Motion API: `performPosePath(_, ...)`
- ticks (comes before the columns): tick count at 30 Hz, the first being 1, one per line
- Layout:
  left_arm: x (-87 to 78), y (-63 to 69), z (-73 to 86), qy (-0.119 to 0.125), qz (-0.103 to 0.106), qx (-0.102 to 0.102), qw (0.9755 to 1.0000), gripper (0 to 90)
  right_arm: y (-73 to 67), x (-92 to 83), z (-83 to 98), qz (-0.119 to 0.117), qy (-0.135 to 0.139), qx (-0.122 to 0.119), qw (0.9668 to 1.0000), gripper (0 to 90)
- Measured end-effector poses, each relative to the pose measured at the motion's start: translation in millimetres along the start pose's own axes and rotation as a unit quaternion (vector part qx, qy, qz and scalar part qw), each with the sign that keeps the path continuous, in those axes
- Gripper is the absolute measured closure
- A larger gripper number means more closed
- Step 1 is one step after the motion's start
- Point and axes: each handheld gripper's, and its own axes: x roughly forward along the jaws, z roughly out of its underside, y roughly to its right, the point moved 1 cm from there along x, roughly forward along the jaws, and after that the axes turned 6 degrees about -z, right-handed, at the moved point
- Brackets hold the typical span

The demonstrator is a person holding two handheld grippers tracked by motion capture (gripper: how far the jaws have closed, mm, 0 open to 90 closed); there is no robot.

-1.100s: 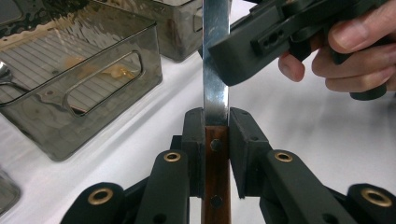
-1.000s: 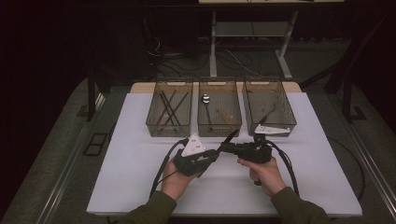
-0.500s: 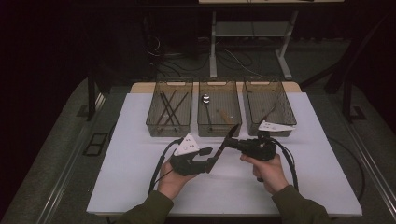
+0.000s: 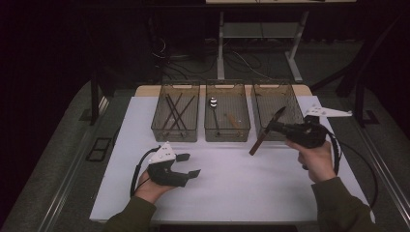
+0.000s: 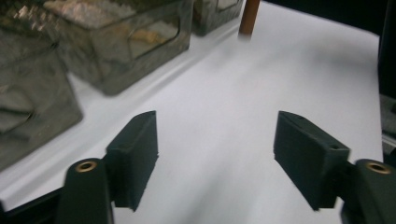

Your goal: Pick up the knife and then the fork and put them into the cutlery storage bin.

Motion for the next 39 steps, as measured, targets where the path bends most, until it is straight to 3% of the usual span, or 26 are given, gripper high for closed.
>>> performPosePath(3, -2.9, -4.2, 8.7, 0.002, -0.007, -0.01, 0.9999, 18.4, 9.8, -15.2, -11.9, 0.02, 0.009, -0.001, 0.9998, 89.7)
performPosePath(8, -8.7, -7.1, 17.8, 0.0, -0.013, -0.013, 0.9998, 12.9, 23.1, -33.1, -31.5, 0.055, 0.017, -0.006, 0.9983, 89.7)
performPosePath(14, -11.2, -11.5, 22.8, -0.007, -0.021, -0.026, 0.9994, 2.3, 46.8, -43.4, -56.3, 0.112, 0.012, -0.017, 0.9934, 89.7)
performPosePath(19, -9.2, -10.1, 22.4, -0.006, -0.015, -0.02, 0.9997, 0.0, 69.6, -35.3, -64.8, 0.151, -0.015, -0.016, 0.9883, 89.7)
performPosePath(25, -8.9, -11.6, 22.3, -0.004, -0.019, -0.018, 0.9997, 0.0, 91.9, -20.1, -62.8, 0.179, -0.064, -0.012, 0.9817, 89.7)
performPosePath(32, -8.5, -12.0, 21.8, -0.005, -0.017, -0.015, 0.9997, 0.0, 109.8, -10.5, -51.7, 0.202, -0.131, -0.007, 0.9706, 89.7)
performPosePath(35, -7.8, -11.9, 21.5, -0.007, -0.016, -0.015, 0.9997, 0.0, 112.9, -5.6, -47.8, 0.211, -0.163, -0.011, 0.9636, 89.7)
performPosePath(37, -7.6, -11.8, 21.4, -0.008, -0.016, -0.014, 0.9997, 0.0, 116.6, -0.7, -43.6, 0.208, -0.178, -0.009, 0.9617, 89.6)
performPosePath(39, -7.6, -11.7, 21.3, -0.008, -0.016, -0.014, 0.9998, 0.0, 118.3, 3.2, -42.5, 0.207, -0.172, -0.007, 0.9631, 89.6)
